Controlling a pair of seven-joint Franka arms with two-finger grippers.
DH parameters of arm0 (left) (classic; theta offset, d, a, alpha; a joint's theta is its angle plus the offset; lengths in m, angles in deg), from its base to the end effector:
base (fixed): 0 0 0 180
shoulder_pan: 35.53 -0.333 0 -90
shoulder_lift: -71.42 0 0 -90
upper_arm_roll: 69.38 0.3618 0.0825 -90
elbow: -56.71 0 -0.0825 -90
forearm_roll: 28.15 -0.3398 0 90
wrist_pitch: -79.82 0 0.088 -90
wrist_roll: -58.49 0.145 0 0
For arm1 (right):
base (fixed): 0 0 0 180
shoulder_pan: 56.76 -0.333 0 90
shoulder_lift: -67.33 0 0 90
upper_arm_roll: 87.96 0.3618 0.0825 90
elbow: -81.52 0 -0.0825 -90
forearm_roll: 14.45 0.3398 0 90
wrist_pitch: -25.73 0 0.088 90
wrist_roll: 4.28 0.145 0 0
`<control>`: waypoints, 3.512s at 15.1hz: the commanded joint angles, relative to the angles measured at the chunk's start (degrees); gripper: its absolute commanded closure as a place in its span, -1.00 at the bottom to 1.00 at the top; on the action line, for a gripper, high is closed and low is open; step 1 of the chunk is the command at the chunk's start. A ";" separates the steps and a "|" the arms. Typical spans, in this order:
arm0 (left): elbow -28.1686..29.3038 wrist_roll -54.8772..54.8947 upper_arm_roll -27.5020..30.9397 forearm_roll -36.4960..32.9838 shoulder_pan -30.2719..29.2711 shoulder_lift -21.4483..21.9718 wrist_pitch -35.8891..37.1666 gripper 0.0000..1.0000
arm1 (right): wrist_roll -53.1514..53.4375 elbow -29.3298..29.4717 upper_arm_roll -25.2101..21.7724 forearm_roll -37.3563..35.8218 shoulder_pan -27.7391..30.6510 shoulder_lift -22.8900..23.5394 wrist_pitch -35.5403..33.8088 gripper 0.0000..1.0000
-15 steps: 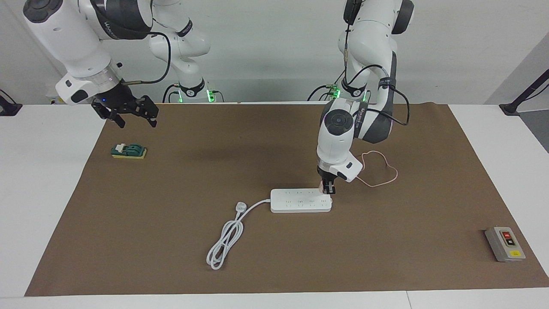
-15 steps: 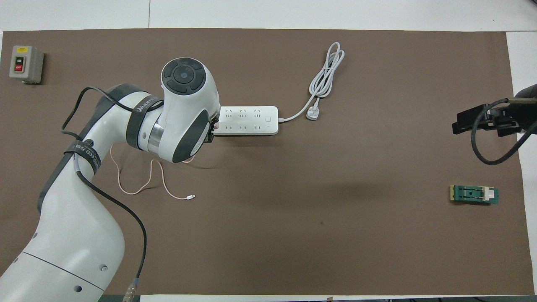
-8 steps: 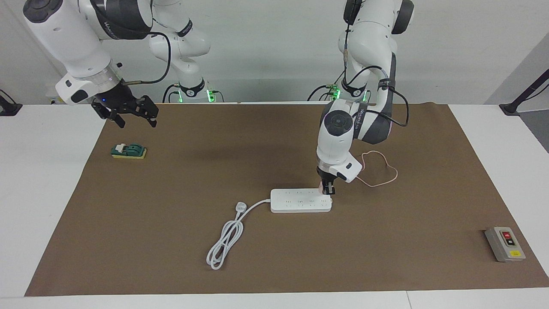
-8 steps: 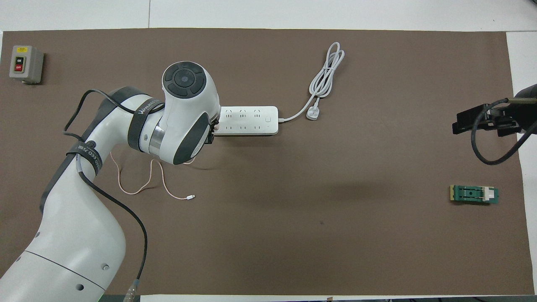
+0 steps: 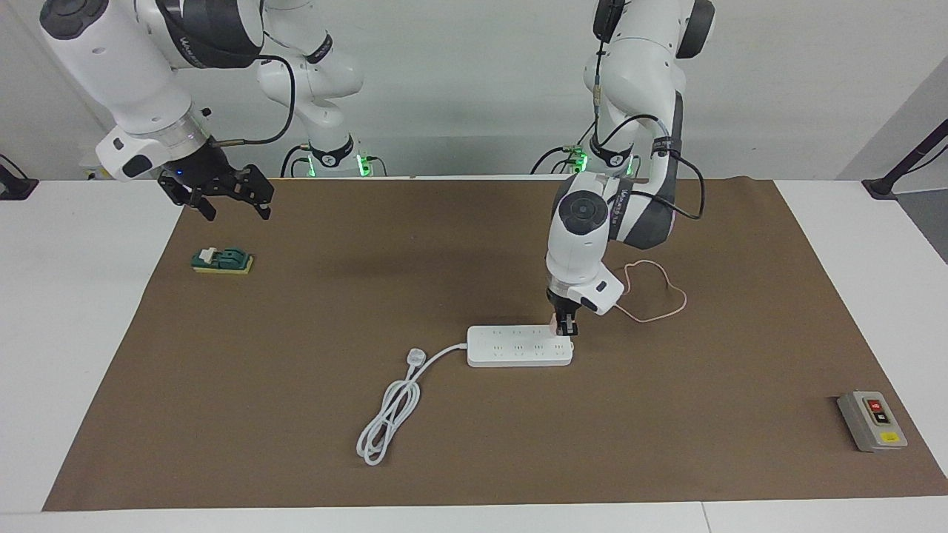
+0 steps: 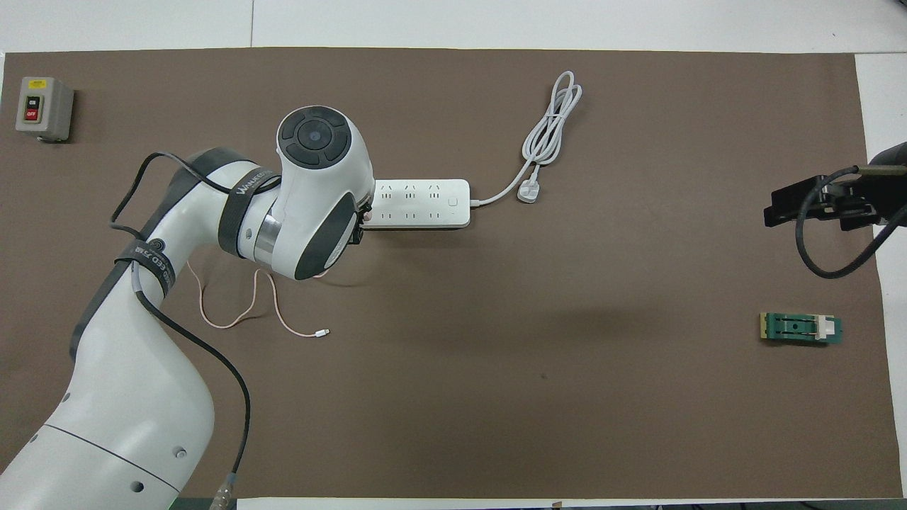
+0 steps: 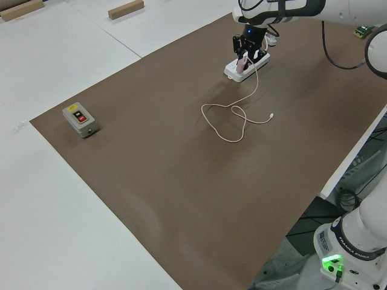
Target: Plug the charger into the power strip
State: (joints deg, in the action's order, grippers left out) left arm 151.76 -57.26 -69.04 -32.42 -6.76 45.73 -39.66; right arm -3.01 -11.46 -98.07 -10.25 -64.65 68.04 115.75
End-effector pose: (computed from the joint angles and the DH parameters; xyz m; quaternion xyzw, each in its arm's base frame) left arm 0.5746 -0.3046 0.3738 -0.7360 -0.6761 -0.0285 0.0208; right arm 0.5099 -0.0085 0.6043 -0.9984 0.0316 0.0316 0.0358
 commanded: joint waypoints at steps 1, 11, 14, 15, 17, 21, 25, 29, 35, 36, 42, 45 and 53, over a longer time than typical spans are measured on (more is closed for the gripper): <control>2.24 -1.05 0.71 -0.91 1.37 1.00 -1.37 1.00 | -1.35 -0.10 0.45 -0.77 0.51 -0.62 -0.73 -1.00; 4.08 -0.97 0.80 -0.91 1.37 1.43 -3.47 1.00 | -1.70 0.17 0.18 -5.08 0.07 -0.45 -0.02 -1.00; 4.18 -1.05 0.80 -0.91 1.72 0.56 -4.44 1.00 | -1.70 0.17 0.36 -5.34 0.07 -0.45 0.15 -1.00; 4.53 -1.14 0.80 -0.91 1.81 0.30 -5.05 1.00 | -1.79 0.17 0.45 -6.82 -0.02 -0.45 0.07 -1.00; 7.41 -1.23 0.88 -0.91 2.86 0.29 -8.21 1.00 | -1.71 0.17 0.62 -7.54 -0.11 -0.45 -0.02 -1.00; 9.35 -1.32 0.88 -0.91 3.04 0.38 -9.80 1.00 | -1.53 0.17 0.53 -6.66 -0.11 -0.45 -0.02 -1.00; 10.33 -1.32 1.06 -0.91 3.92 0.73 -10.08 1.00 | -1.44 0.26 0.53 -5.79 -0.11 -0.45 -0.11 -1.00; 7.79 0.08 0.80 -2.85 3.13 0.65 -7.17 0.70 | -1.53 0.26 0.45 -4.20 0.33 -0.45 -0.02 -1.00; 5.14 3.34 0.80 -2.41 1.64 4.41 -1.99 -1.00 | -1.35 -0.10 0.45 -4.29 0.07 -0.54 -0.28 -1.00; 5.14 3.51 0.80 -2.32 1.55 5.47 -1.03 -1.00 | -1.35 -0.10 0.45 -4.29 0.07 -0.54 -0.37 -1.00; 5.14 8.51 0.88 -1.44 0.58 12.50 4.42 -1.00 | -1.35 -0.10 0.36 -4.29 0.07 -0.54 -0.64 -1.00; 5.06 14.04 0.88 -0.74 -1.70 15.23 6.01 -1.00 | -1.35 -0.10 0.45 -4.29 0.24 -0.54 -0.64 -1.00; 2.51 41.18 0.97 1.46 -11.18 21.56 13.74 -1.00 | -1.35 -0.10 0.36 -4.29 0.24 -0.54 -0.73 -1.00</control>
State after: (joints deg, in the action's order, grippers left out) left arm 154.36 -23.16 -67.71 -32.10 -15.36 65.56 -28.28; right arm -3.33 -11.36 -97.78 -15.59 -64.87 68.01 115.75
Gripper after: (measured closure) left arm 0.000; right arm 0.000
